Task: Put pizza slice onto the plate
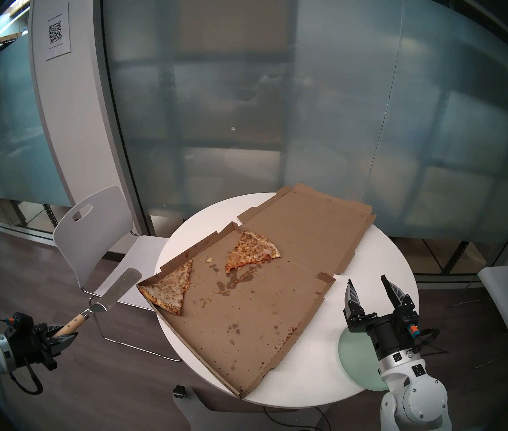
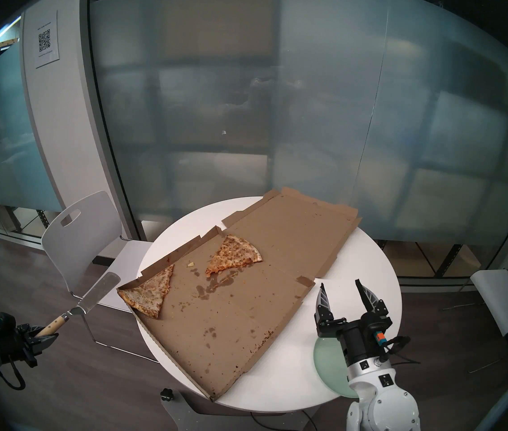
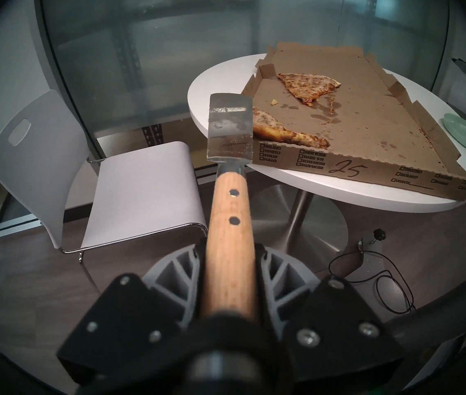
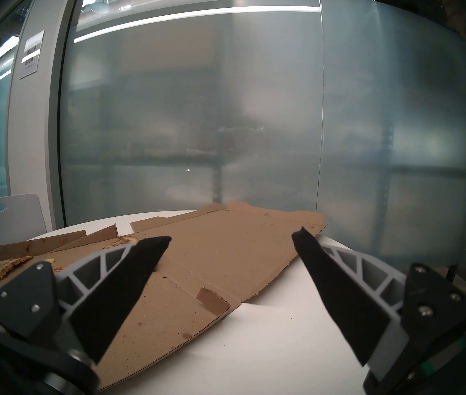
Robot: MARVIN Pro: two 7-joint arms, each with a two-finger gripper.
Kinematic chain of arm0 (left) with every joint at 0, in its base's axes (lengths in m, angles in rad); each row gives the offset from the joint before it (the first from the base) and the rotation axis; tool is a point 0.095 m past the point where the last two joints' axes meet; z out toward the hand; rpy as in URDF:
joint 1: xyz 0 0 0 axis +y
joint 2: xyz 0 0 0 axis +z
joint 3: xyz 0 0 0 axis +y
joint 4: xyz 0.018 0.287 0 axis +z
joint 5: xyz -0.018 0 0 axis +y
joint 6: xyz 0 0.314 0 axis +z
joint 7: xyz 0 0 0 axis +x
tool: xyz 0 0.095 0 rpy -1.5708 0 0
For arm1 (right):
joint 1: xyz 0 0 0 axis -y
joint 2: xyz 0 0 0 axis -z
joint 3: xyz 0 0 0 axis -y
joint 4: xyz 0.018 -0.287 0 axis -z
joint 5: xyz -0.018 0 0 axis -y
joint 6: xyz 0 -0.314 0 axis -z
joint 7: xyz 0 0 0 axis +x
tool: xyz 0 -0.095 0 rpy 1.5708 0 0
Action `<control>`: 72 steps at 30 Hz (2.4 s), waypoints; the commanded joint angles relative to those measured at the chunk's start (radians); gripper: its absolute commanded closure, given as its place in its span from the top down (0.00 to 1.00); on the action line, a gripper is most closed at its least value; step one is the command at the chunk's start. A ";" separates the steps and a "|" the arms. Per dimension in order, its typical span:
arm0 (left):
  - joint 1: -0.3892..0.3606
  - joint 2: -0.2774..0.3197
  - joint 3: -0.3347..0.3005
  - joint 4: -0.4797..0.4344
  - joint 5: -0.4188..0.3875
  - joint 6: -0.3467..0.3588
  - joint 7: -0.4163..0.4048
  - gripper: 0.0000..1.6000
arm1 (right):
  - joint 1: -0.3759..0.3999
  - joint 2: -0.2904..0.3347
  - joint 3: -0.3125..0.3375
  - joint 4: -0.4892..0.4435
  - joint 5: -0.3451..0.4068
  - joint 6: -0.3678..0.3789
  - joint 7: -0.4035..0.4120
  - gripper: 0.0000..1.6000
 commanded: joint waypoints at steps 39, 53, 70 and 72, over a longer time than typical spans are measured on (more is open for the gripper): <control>-0.021 -0.010 -0.020 -0.004 0.005 -0.029 -0.038 0.00 | 0.127 0.133 -0.284 0.102 -0.298 0.140 0.093 1.00; -0.024 -0.013 -0.036 -0.002 0.005 -0.032 -0.050 0.00 | 0.248 0.158 -0.343 0.187 -0.351 0.212 0.114 0.00; -0.015 0.010 -0.016 -0.021 0.034 -0.030 -0.076 0.00 | 0.360 0.186 -0.386 0.184 -0.424 0.342 0.216 0.00; -0.017 0.019 -0.011 -0.017 0.044 -0.030 -0.075 0.00 | 0.365 0.189 -0.393 0.189 -0.433 0.351 0.227 0.00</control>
